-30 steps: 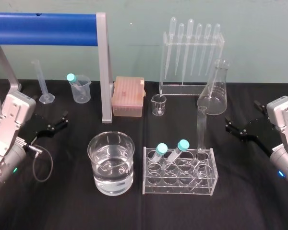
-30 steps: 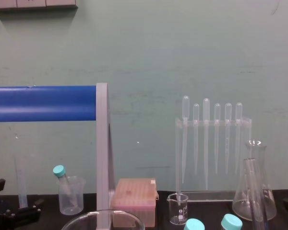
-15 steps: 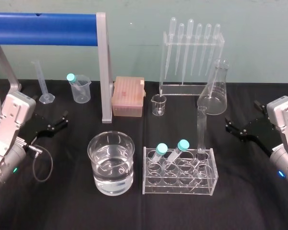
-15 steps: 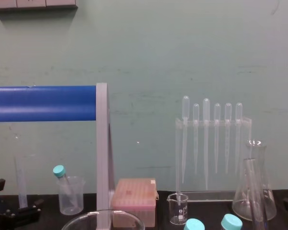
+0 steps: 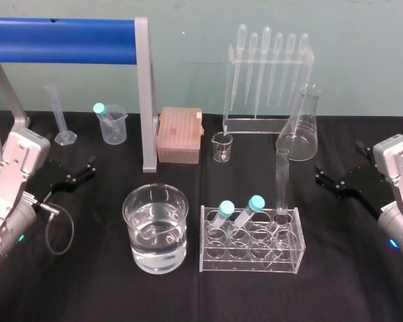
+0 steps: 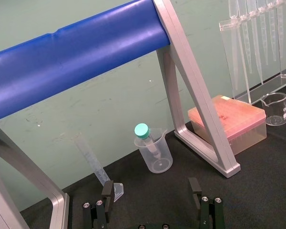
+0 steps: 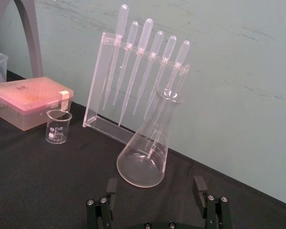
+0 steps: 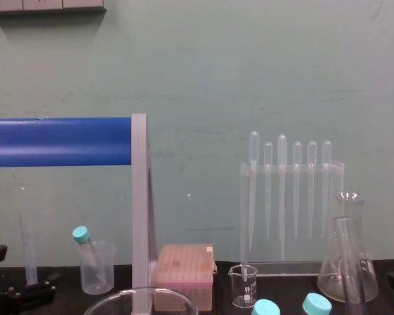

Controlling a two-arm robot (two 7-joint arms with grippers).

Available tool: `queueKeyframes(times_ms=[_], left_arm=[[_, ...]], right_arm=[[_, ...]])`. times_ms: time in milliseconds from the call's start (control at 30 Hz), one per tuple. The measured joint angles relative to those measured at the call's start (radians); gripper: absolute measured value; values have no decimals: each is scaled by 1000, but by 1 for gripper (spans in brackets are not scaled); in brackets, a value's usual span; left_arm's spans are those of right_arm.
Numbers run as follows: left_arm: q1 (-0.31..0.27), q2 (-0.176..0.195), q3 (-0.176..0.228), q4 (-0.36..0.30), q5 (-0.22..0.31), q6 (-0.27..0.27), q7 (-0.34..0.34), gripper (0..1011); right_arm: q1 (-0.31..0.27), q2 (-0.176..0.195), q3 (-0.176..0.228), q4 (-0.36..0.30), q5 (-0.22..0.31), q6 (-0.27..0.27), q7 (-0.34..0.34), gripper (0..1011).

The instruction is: Hold the test tube with one hand and immerse one end into the beaker, then return it to the test tube rack.

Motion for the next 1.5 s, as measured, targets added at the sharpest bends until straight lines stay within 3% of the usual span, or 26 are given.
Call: queueKeyframes(times_ms=[867,1233,1333,1500], left_arm=[[0,0,0,0,0,0,0,1000],[0,0,0,0,0,0,0,1000],[0,0,0,0,0,0,0,1000],[0,0,0,0,0,0,0,1000]], right_arm=[[0,-1,5,0,4,0,4,1002],[-32,-21,120,-47,125,-16,47,1002],[-55,-26,157,-88,175,-18,71,1002],[-92,-22,182,-152,202,-17,95,1002]])
